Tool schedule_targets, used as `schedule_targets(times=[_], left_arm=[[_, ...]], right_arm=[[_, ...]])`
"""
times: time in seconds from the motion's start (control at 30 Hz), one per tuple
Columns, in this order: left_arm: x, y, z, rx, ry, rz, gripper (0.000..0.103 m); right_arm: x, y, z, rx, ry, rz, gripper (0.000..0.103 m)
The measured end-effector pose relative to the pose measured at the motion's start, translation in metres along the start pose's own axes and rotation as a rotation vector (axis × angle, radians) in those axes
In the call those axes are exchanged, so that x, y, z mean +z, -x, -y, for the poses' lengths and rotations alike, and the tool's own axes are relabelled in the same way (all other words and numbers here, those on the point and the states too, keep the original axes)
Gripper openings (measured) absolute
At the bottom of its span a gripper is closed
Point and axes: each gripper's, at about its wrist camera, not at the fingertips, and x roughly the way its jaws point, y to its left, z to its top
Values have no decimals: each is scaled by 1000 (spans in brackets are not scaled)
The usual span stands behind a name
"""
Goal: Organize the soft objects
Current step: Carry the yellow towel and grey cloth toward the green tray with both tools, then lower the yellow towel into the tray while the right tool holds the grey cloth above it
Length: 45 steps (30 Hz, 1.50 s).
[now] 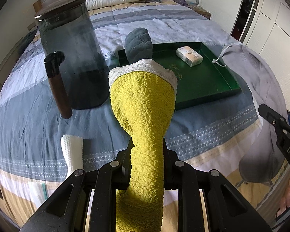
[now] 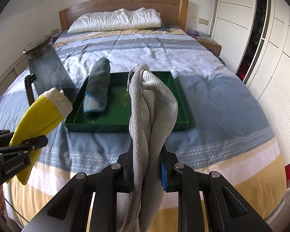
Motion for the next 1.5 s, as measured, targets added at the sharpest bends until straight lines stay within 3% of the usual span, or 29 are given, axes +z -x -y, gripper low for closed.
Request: schedule_targets(times=[0.4, 0.87, 1.5], left_arm=[[34, -9, 16, -22, 14, 32, 18], [89, -28, 28, 23, 45, 141, 19], [125, -76, 44, 30, 57, 154, 19]], right_arm=[[35, -29, 6, -7, 6, 51, 19], [75, -74, 10, -61, 23, 113, 20], [114, -164, 9, -123, 54, 73, 20]])
